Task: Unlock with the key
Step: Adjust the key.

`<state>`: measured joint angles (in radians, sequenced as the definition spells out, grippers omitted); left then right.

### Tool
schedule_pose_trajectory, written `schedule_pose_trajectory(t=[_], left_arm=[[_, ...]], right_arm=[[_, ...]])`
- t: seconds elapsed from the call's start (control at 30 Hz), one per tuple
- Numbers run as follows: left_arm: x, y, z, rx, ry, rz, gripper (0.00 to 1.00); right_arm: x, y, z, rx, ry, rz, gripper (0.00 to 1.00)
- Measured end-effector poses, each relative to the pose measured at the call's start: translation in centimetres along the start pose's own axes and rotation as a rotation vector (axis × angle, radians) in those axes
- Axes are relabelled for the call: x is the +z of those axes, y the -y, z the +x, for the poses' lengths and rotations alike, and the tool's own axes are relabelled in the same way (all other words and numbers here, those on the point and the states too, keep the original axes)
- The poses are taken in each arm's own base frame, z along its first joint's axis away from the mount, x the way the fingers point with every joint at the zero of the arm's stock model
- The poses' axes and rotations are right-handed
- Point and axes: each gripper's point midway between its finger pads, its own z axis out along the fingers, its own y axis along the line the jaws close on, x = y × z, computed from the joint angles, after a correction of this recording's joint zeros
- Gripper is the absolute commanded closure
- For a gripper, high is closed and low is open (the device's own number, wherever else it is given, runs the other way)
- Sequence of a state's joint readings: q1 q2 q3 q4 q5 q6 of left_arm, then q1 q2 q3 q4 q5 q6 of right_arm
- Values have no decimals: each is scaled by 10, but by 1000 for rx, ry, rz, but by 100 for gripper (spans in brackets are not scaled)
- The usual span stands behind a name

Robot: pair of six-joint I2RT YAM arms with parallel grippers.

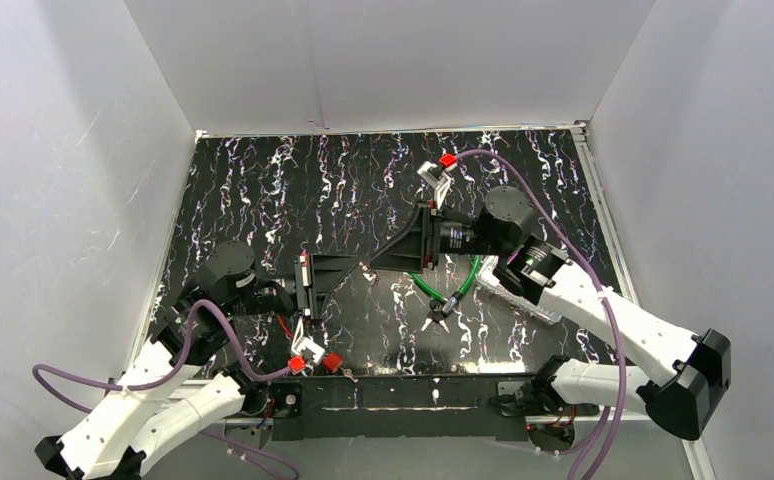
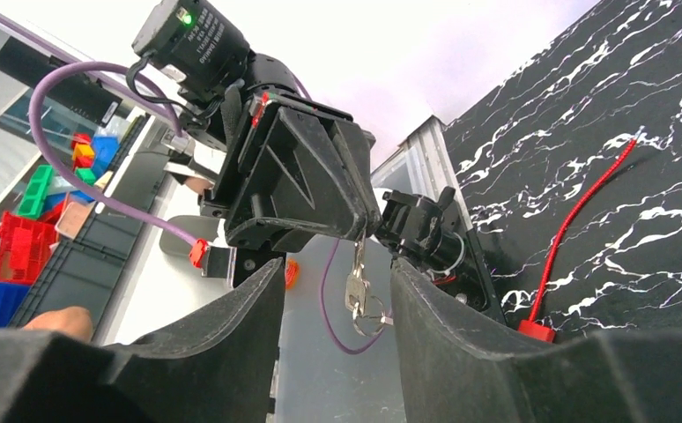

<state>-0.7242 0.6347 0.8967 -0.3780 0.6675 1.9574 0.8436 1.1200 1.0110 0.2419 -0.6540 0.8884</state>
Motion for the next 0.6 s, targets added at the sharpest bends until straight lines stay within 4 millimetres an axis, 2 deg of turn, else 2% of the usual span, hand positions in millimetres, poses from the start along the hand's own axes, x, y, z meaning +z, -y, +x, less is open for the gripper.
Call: schedule_pose_trajectory(t=[0.23,0.43,0.5,0.6], left_arm=[[3,-5,8,22,-23,-13,100],[5,-6,14,29,-41,-13,100],[6,-6,15,31,-46,-12,100],[7,-6,18,40,-55,-10,100]], right_arm=[[4,17,11,55,-52,-3,54],[4,19,13,66,-70,-16,67],[4,17,13,65,-75,-26,75],[5,16,13,66,-79,-38,96]])
